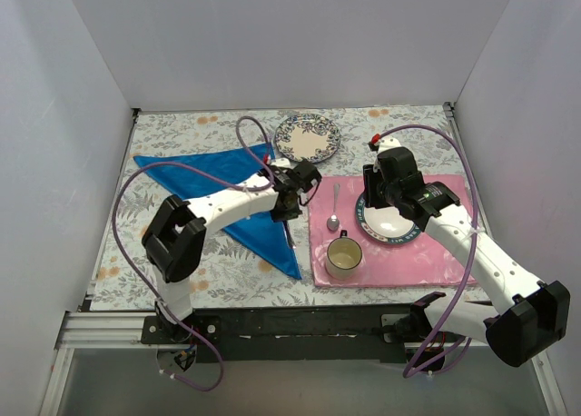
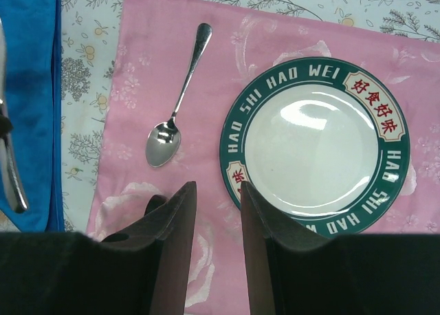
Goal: Fold the napkin, place the utensils inside, and roll it up
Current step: Place the utensil onto the napkin
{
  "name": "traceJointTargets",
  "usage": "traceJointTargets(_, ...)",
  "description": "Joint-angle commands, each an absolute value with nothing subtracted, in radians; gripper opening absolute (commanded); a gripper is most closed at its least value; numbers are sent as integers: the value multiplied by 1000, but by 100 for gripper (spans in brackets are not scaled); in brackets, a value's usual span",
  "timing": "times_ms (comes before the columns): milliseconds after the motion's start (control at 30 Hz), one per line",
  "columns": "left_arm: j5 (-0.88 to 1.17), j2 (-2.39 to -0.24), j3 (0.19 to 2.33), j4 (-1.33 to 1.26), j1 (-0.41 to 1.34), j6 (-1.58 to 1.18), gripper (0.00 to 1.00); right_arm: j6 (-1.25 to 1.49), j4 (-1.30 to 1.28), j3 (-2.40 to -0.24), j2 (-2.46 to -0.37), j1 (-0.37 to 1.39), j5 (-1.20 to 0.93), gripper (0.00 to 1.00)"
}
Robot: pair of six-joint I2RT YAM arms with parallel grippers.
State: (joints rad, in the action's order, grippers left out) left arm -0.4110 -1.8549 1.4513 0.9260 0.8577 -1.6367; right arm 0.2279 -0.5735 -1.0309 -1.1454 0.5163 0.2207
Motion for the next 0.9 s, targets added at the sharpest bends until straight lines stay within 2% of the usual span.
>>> traceJointTargets(0, -453, -1706, 1404, 954, 752, -1634, 0, 213, -541, -1029, -1144, 512, 209, 40)
traceJointTargets(333, -388, -1652, 1273, 885, 422, -1536, 0, 210, -540, -1025, -1143, 511, 210, 40)
traceJointTargets(600, -365, -1730, 1262, 821, 237, -1502, 0, 206, -548, -1034, -1150, 511, 204, 40)
traceJointTargets(867, -328, -1842, 1339, 841, 202, -1560, 0, 207, -551, -1028, -1146, 512, 209, 40)
